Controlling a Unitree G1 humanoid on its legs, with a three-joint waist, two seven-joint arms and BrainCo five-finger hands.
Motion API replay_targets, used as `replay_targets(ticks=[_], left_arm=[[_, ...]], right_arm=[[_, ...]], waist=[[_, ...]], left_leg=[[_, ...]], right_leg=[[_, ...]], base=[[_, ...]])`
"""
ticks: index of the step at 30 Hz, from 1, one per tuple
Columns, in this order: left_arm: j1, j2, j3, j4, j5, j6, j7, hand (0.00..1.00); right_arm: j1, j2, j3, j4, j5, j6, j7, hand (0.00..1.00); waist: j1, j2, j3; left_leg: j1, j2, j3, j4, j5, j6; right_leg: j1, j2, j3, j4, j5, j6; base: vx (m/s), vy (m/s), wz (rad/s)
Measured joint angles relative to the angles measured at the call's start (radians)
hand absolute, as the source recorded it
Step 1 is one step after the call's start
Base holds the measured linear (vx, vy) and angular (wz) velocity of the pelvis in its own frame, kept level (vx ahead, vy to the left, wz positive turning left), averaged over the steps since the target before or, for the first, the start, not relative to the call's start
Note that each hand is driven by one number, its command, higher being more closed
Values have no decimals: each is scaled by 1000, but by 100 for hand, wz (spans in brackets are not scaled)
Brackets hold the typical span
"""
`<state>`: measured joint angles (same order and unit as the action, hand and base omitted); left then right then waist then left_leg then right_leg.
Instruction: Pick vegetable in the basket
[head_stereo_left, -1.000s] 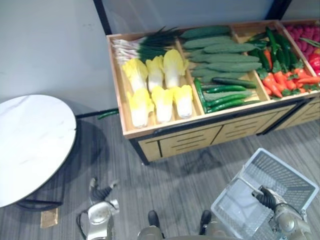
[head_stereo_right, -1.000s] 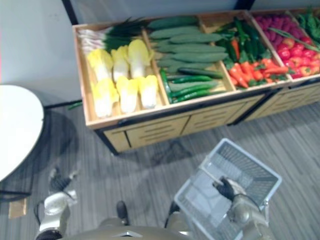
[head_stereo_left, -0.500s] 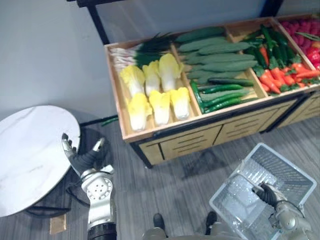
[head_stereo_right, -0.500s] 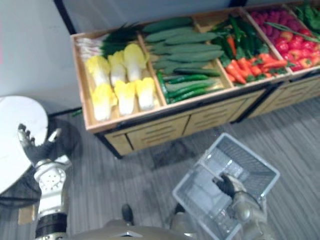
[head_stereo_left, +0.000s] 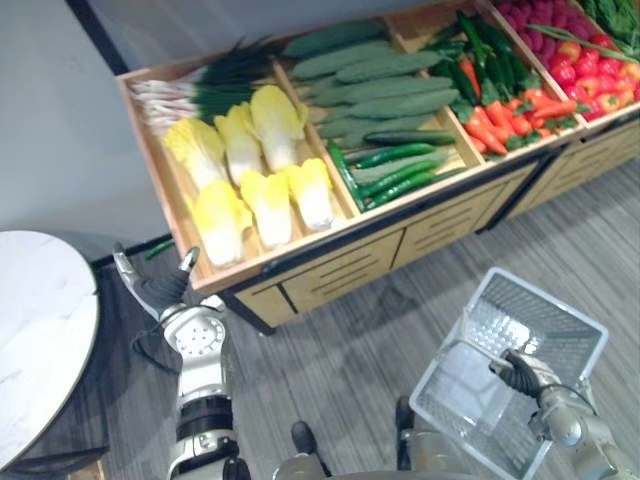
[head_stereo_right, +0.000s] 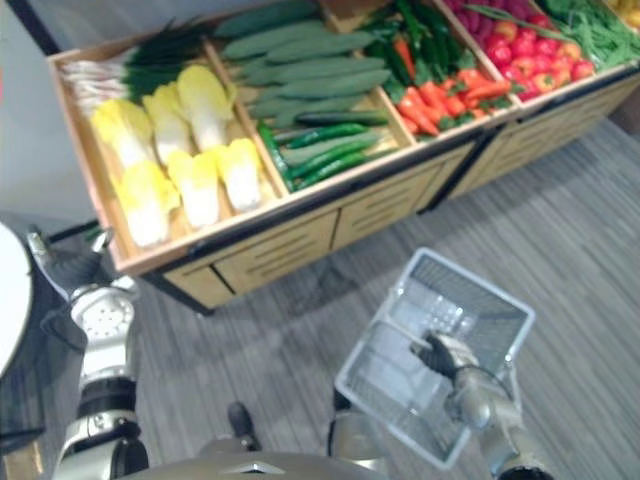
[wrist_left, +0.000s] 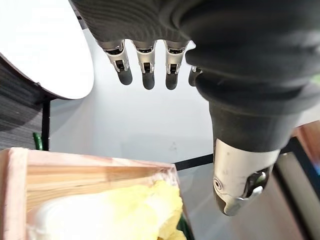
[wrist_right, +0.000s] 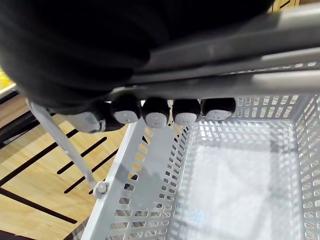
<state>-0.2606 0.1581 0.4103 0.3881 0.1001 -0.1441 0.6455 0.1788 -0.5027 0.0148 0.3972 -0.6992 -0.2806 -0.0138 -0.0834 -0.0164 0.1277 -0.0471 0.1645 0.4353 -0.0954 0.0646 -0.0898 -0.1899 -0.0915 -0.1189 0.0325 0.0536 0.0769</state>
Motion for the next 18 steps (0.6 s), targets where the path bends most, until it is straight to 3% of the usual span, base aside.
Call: replay_targets(ticks=[11,18], left_arm=[[-192,109,67,177,-20,45,25,0],[-256,119,62,218,-19,62,26,0]], right_arm=[[-87,-38,74,-13,1,-14,-2,100],[-101,-38,106,-38,3,-17,-27,100]], waist=[[-18,-28,82],[-18,-28,105]], left_leg=[[-56,-6,40,0,4,3],[-58,-8,43,0,3,3]], right_leg=[[-61,4,48,-45,54,-4],[-64,4,65,-53,56,-3]], base=[[7,-3,-10],[7,-1,-1]])
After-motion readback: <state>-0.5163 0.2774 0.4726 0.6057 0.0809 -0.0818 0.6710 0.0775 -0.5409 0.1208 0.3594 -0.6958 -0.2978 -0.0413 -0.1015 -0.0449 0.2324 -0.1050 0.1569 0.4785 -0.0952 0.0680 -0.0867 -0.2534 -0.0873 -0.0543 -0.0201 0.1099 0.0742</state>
